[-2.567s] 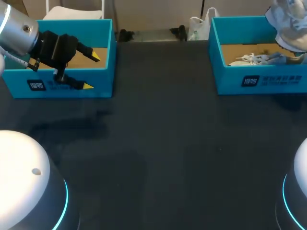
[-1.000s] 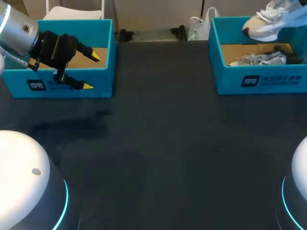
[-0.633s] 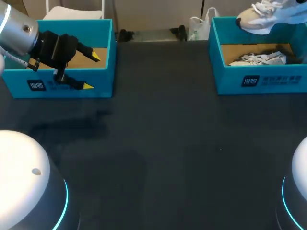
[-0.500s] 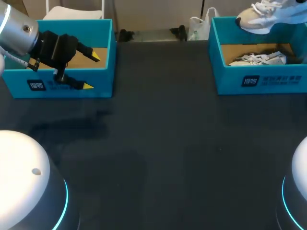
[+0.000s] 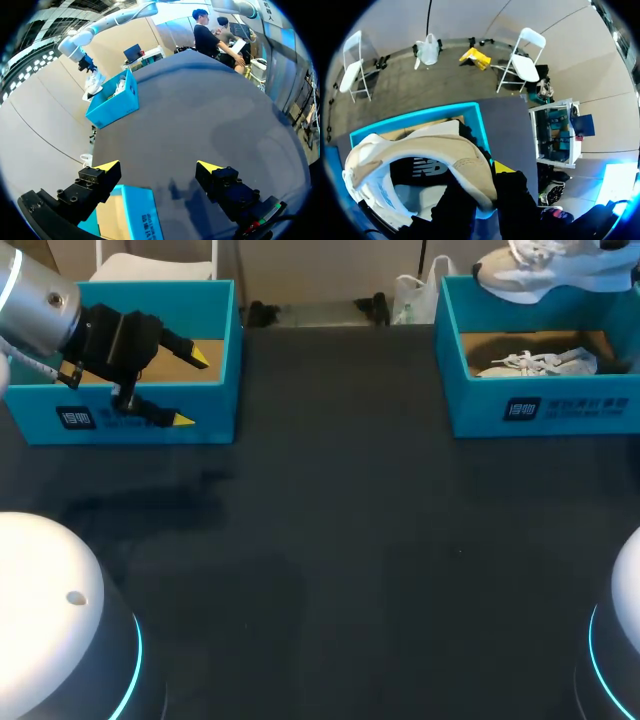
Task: Take the shoe out of the shoebox, open the shoe tongue, remove and reinsert the insole, then place the shoe into the shoebox
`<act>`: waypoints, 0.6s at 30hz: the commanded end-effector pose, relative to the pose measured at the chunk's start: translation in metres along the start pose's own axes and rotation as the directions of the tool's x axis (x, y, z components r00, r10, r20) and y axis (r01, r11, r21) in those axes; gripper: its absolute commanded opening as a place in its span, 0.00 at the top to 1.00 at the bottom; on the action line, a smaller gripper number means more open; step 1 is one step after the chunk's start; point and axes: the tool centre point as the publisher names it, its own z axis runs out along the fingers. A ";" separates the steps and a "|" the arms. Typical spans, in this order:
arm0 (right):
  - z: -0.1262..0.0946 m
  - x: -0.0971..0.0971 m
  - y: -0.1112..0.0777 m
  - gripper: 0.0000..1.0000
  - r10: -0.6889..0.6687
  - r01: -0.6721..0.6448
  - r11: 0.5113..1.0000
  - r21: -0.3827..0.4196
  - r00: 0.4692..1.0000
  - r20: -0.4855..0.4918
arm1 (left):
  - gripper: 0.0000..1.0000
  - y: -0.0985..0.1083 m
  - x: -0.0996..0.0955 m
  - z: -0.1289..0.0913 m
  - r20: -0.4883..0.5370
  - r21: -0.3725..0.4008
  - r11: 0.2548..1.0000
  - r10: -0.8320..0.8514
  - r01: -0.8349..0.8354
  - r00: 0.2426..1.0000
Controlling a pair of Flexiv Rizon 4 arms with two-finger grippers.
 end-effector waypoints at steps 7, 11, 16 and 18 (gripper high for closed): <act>0.024 0.010 -0.009 1.00 0.008 -0.008 1.000 0.006 1.000 0.013 | 0.00 0.000 0.000 0.000 -0.002 -0.002 1.000 0.001 -0.001 1.000; 0.035 0.013 -0.011 1.00 0.014 -0.014 1.000 0.015 1.000 0.018 | 0.00 0.000 0.000 0.000 -0.002 -0.002 1.000 0.001 -0.001 1.000; 0.048 0.020 -0.012 1.00 0.036 -0.036 0.999 0.017 0.999 -0.003 | 0.00 0.000 0.000 0.000 -0.002 -0.002 1.000 0.001 -0.001 1.000; 0.054 0.024 -0.011 1.00 0.038 -0.038 0.999 0.016 0.999 -0.008 | 0.00 0.000 0.000 0.000 -0.002 -0.002 1.000 0.001 -0.001 1.000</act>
